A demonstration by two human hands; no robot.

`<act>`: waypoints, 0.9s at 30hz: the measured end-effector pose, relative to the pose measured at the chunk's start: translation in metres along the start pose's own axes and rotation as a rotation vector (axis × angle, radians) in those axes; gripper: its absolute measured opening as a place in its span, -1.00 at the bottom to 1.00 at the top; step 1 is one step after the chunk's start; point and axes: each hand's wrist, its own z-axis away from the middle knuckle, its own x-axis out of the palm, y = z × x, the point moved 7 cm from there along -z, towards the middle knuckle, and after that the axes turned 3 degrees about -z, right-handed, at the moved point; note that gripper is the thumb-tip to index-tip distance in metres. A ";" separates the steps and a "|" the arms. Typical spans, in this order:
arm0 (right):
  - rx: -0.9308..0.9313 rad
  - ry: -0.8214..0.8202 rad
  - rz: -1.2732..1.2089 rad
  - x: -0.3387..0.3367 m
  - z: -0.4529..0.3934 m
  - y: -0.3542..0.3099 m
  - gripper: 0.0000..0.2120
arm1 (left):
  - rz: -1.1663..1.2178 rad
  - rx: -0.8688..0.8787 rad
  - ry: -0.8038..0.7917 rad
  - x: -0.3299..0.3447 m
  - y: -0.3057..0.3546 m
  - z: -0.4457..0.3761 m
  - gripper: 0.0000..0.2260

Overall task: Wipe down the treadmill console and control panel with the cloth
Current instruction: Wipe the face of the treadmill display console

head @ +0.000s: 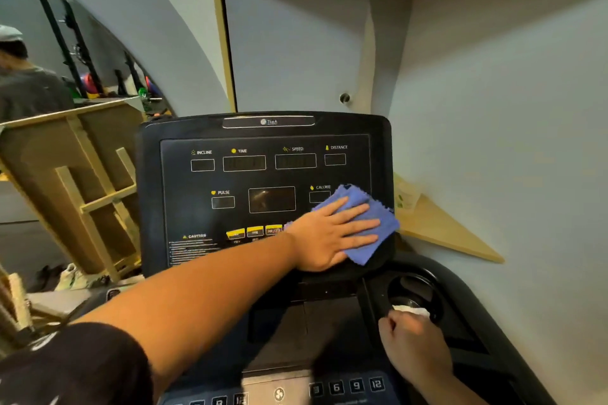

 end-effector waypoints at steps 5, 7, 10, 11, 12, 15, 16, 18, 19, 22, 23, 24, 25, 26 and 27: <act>-0.042 0.010 -0.009 -0.007 0.003 -0.007 -0.74 | -0.039 -0.203 0.060 -0.030 -0.059 -0.034 -0.50; -0.037 0.058 -0.070 -0.014 0.002 -0.007 -0.70 | -0.001 -0.463 0.140 -0.055 -0.095 -0.051 -0.47; -0.036 0.022 -0.124 -0.015 0.002 -0.009 -0.68 | 0.020 -0.661 0.194 -0.069 -0.108 -0.071 -0.47; -0.038 0.015 -0.127 -0.014 0.002 -0.009 -0.67 | 0.017 -0.664 0.188 -0.066 -0.103 -0.076 -0.47; -0.040 0.008 -0.124 -0.014 0.002 -0.008 -0.67 | 0.004 -0.621 0.166 -0.061 -0.094 -0.081 -0.47; -0.049 -0.015 -0.126 -0.013 0.002 -0.009 -0.67 | -0.050 -0.336 0.078 -0.038 -0.049 -0.084 -0.49; -0.044 -0.018 -0.137 -0.013 0.001 -0.009 -0.67 | -0.048 -0.266 0.066 -0.032 -0.036 -0.081 -0.50; -0.032 -0.017 -0.152 -0.014 0.001 -0.008 -0.66 | -0.013 -0.154 0.037 -0.018 -0.009 -0.068 -0.50; -0.029 -0.010 -0.143 -0.015 0.001 -0.007 -0.67 | 0.005 -0.098 0.010 -0.010 0.008 -0.060 -0.50; -0.021 0.002 -0.094 -0.018 0.003 -0.009 -0.70 | 0.047 0.024 -0.080 0.017 0.057 -0.030 -0.52; -0.024 0.002 -0.077 -0.019 0.004 -0.010 -0.70 | 0.072 0.061 -0.097 0.022 0.067 -0.021 -0.53; -0.025 0.004 -0.063 -0.020 0.003 -0.010 -0.71 | 0.099 0.097 -0.114 0.024 0.073 -0.015 -0.55; -0.020 0.002 -0.056 -0.021 0.003 -0.012 -0.72 | 0.127 0.129 -0.127 0.024 0.074 -0.011 -0.56; -0.015 -0.006 -0.056 -0.021 0.002 -0.011 -0.72 | 0.159 0.154 -0.130 0.022 0.071 -0.010 -0.57; -0.006 -0.010 -0.064 -0.021 0.003 -0.011 -0.73 | 0.190 0.171 -0.128 0.019 0.067 -0.009 -0.58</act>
